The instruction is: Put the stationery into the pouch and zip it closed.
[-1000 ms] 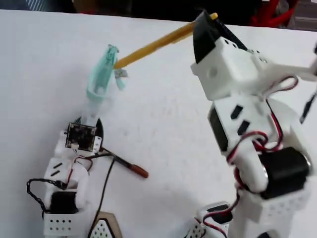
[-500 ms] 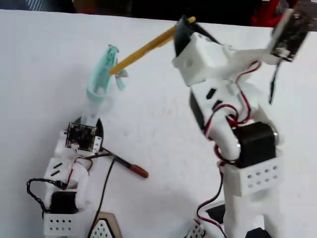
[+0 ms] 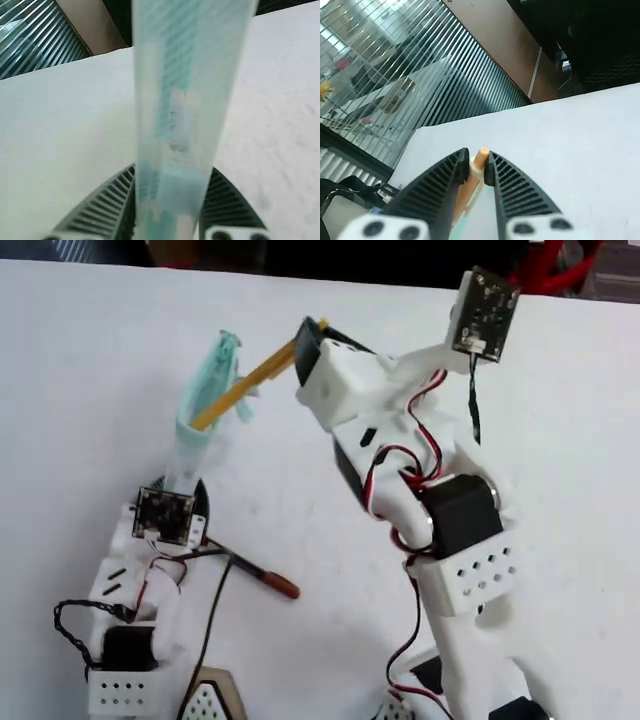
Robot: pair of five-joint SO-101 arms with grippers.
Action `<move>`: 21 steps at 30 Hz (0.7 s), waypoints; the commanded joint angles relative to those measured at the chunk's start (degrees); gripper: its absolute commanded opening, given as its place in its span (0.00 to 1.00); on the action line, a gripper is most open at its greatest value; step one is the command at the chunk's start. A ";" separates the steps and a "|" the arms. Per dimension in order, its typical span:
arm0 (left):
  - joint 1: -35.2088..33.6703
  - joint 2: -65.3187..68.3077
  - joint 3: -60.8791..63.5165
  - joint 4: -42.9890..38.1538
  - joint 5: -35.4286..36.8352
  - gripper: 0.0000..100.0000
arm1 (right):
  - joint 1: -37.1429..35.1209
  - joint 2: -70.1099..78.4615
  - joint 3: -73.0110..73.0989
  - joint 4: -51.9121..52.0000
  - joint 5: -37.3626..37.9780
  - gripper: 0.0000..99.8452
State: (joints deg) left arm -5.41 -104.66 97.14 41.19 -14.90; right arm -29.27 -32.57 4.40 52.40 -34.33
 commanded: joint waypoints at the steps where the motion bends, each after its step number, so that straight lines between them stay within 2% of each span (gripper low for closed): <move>1: 0.92 0.13 -0.18 0.18 -0.35 0.16 | -4.00 -0.92 0.09 -0.75 0.70 0.02; 6: 0.92 0.13 -0.18 0.18 -0.35 0.16 | -13.93 -0.92 0.09 0.40 4.92 0.02; 10: 0.92 0.13 -0.18 0.09 -0.35 0.16 | -19.03 -0.92 1.05 0.13 9.05 0.02; 18: 0.92 0.13 -0.18 0.00 -0.35 0.16 | -20.44 -1.10 2.29 1.71 22.15 0.03; 21: 0.92 0.13 -0.18 0.00 -0.35 0.16 | -20.53 -1.45 2.11 3.65 25.93 0.12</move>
State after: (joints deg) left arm -5.41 -104.13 97.14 41.27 -14.90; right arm -48.88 -32.48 7.12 54.77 -12.00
